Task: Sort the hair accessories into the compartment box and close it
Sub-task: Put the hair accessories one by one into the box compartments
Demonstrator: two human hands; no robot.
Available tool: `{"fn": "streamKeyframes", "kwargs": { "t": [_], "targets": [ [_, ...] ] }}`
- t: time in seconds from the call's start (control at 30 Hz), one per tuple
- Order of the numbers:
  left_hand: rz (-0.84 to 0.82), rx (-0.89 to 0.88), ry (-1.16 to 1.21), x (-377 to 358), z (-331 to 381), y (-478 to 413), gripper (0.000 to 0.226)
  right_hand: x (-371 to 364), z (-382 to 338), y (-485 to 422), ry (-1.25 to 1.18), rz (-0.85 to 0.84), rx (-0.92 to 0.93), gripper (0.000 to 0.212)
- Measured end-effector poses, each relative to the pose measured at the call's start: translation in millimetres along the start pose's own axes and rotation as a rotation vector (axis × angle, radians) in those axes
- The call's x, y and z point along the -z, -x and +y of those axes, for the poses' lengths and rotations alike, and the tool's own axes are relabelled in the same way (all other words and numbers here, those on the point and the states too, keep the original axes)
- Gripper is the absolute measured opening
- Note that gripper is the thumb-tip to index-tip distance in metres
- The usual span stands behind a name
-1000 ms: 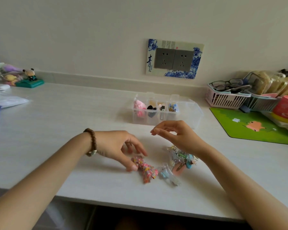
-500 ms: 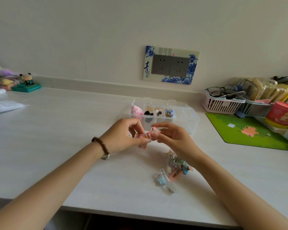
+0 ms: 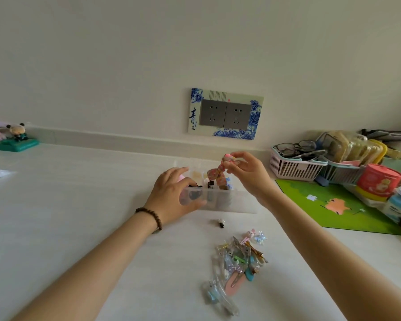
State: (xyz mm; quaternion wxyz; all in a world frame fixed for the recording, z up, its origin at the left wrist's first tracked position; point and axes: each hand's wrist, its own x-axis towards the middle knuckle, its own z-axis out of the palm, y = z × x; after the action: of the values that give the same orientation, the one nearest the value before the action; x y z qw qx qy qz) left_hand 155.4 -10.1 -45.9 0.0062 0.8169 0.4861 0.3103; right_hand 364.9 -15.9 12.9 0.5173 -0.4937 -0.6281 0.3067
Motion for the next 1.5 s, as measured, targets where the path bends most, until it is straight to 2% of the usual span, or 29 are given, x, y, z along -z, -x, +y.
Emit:
{"fn": "streamKeyframes", "kwargs": {
  "t": [0.13, 0.4, 0.5, 0.57, 0.7, 0.8, 0.87, 0.93, 1.03, 1.17, 1.23, 1.33, 1.43, 1.5],
  "targets": [
    [-0.011, -0.013, -0.035, -1.3, -1.8, -0.8, 0.07, -6.8, 4.1, -18.8, 0.104, -0.096, 0.003, 0.021],
    [-0.032, -0.011, -0.059, -3.0, -3.3, 0.1, 0.071, -13.3, 1.7, -38.5, 0.377, -0.307, -0.008, 0.022],
    [-0.009, -0.031, -0.033, -4.7, -4.2, 2.9, 0.067, -21.0, 4.1, -39.9, 0.346, -0.319, -0.029, 0.019],
    [0.005, -0.045, -0.015, -4.9, -4.2, 4.1, 0.069, -24.6, 7.9, -40.4, 0.414, -0.308, -0.026, 0.024],
    [0.006, -0.064, -0.014, -5.5, -6.0, 4.9, 0.069, -21.0, 16.5, -38.4, 0.731, -0.217, 0.193, 0.029],
    [0.005, -0.07, -0.03, -6.7, -6.8, 5.0, 0.065, -9.9, 13.1, -33.3, 0.745, -0.156, 0.338, 0.027],
    [0.012, -0.076, -0.035, -8.2, -7.4, 4.8, 0.066, -5.4, 10.6, -27.7, 0.775, -0.205, 0.389, 0.041],
    [0.024, -0.083, -0.038, -9.3, -7.8, 4.5, 0.067, -5.7, 9.7, -20.7, 0.892, -0.296, 0.386, 0.057],
    [0.034, -0.091, -0.041, -9.4, -8.5, 5.0, 0.067, -5.8, 10.6, -14.7, 1.009, -0.351, 0.307, 0.052],
    [0.06, -0.108, -0.018, -8.2, -6.8, 6.2, 0.063, -8.7, 9.4, -12.0, 1.01, -0.329, 0.38, 0.047],
    [0.065, -0.116, -0.011, -9.1, -7.1, 5.5, 0.061, -11.1, 13.3, -13.6, 0.966, -0.348, 0.393, 0.053],
    [0.064, -0.128, 0.034, -9.6, -8.9, 3.3, 0.063, -12.5, 21.6, -16.5, 0.91, -0.414, 0.317, 0.065],
    [0.116, -0.115, 0.14, -9.9, -9.3, 1.7, 0.07, -11.1, 27.1, -14.3, 0.783, -0.401, 0.27, 0.06],
    [0.131, -0.107, 0.176, -9.8, -8.0, 1.5, 0.072, -11.2, 24.1, -4.4, 0.704, -0.345, 0.325, 0.053]
  ]
}}
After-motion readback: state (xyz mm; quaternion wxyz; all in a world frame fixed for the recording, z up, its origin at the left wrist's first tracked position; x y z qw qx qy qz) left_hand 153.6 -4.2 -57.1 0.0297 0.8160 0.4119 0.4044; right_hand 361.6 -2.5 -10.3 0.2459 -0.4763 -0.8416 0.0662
